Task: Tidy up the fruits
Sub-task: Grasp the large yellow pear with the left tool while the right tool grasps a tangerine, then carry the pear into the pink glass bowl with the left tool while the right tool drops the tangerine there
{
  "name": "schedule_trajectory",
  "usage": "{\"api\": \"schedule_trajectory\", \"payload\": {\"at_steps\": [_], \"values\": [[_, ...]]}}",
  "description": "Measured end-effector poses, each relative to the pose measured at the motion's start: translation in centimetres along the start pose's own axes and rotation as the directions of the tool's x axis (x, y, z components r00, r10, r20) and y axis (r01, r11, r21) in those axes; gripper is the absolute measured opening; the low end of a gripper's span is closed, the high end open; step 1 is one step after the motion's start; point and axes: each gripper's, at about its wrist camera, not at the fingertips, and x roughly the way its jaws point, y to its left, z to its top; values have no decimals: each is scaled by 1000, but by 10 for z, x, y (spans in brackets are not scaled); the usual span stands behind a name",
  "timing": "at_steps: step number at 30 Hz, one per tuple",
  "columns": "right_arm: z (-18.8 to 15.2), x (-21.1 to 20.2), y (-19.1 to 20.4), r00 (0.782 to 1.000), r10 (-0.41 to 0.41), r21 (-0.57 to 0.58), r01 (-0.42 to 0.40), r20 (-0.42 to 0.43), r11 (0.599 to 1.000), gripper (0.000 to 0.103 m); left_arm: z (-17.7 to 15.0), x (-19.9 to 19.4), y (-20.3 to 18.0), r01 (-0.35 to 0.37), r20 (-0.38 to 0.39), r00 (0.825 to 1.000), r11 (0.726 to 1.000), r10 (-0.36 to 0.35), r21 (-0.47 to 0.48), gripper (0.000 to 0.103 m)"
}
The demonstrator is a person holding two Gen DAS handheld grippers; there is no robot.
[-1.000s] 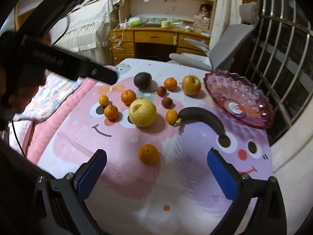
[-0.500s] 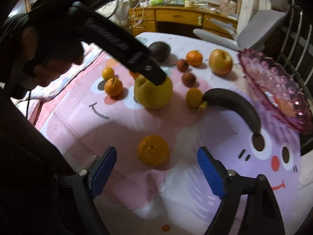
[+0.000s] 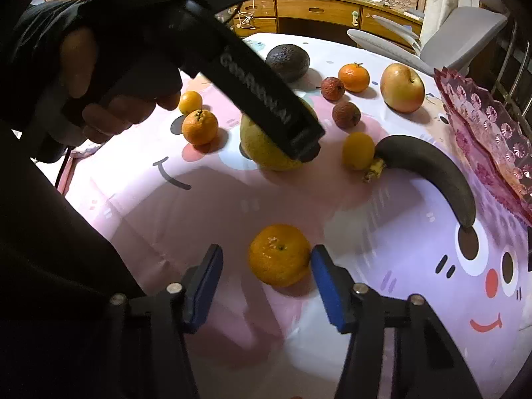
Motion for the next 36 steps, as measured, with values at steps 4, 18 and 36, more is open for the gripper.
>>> {"api": "schedule_trajectory", "payload": {"at_steps": [4, 18, 36], "values": [[1, 1, -2, 1000, -27, 16, 27, -1, 999, 47, 3, 10, 2, 55, -17, 998, 998, -56, -33, 74], [-10, -8, -2, 999, -40, 208, 35, 16, 977, 38, -13, -19, -16, 13, 49, 999, 999, -10, -50, 74], [-10, -107, -40, 982, -152, 276, 116, 114, 954, 38, -24, -119, -63, 37, 229, 973, 988, -2, -149, 74]]}}
